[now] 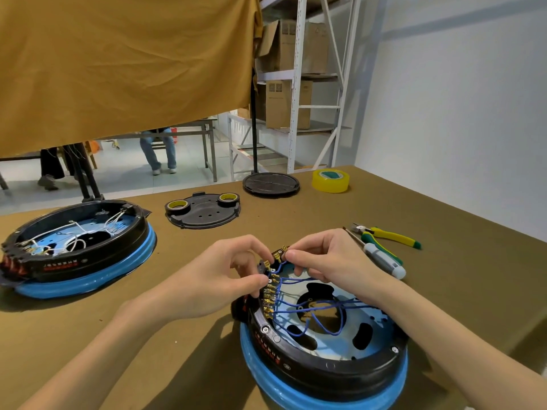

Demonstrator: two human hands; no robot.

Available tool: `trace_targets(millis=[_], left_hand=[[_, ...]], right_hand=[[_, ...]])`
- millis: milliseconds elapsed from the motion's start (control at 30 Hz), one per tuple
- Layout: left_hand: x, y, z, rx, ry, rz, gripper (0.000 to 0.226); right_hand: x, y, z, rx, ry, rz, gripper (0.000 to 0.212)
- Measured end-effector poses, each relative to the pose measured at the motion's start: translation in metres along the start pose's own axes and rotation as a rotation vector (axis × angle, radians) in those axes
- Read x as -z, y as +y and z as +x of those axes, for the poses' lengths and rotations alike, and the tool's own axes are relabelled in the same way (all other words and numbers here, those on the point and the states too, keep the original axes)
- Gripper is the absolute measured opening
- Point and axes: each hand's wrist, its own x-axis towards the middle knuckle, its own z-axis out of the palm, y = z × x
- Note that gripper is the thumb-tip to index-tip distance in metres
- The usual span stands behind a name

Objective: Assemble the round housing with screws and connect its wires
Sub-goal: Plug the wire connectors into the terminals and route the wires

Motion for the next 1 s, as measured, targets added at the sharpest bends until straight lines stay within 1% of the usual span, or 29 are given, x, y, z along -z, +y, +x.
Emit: trace_targets(millis=[67,200,333,467,733,800,933,1000], left_hand=[[-0.004,0.001,0.001,-0.017,0.059,-0.040,0.022],[-0.012,0.003,0.002,-0.058,0.255,-0.206,0.032],[-0.017,0.007,0.001,-0.095,0.327,-0.230,0.022],[-0.018,0.011,-0.001,-0.103,0.300,-0.320,0.016],[-0.019,0.013,-0.001,-0.051,0.177,-0.256,0.020],[-0.021,0.014,-0.001,-0.056,0.192,-0.277,0.021],[-0.025,0.014,0.003,-0.032,0.330,-0.415,0.013],[-0.027,0.015,0.003,-0.009,0.336,-0.466,0.017]], right_hand=[[0.000,0.000,0.001,0.007,0.048,0.034,0.012],[0.001,-0.002,0.003,0.012,0.141,0.175,0.016],[0.001,-0.004,0.002,-0.012,0.126,0.274,0.017],[0.001,-0.007,0.002,-0.071,0.097,0.357,0.018],[0.001,-0.009,0.000,-0.106,0.015,0.399,0.012],[0.001,-0.009,0.000,-0.104,0.018,0.413,0.012],[0.002,-0.010,0.002,-0.090,0.081,0.417,0.013],[0.001,-0.010,0.002,-0.085,0.082,0.415,0.013]])
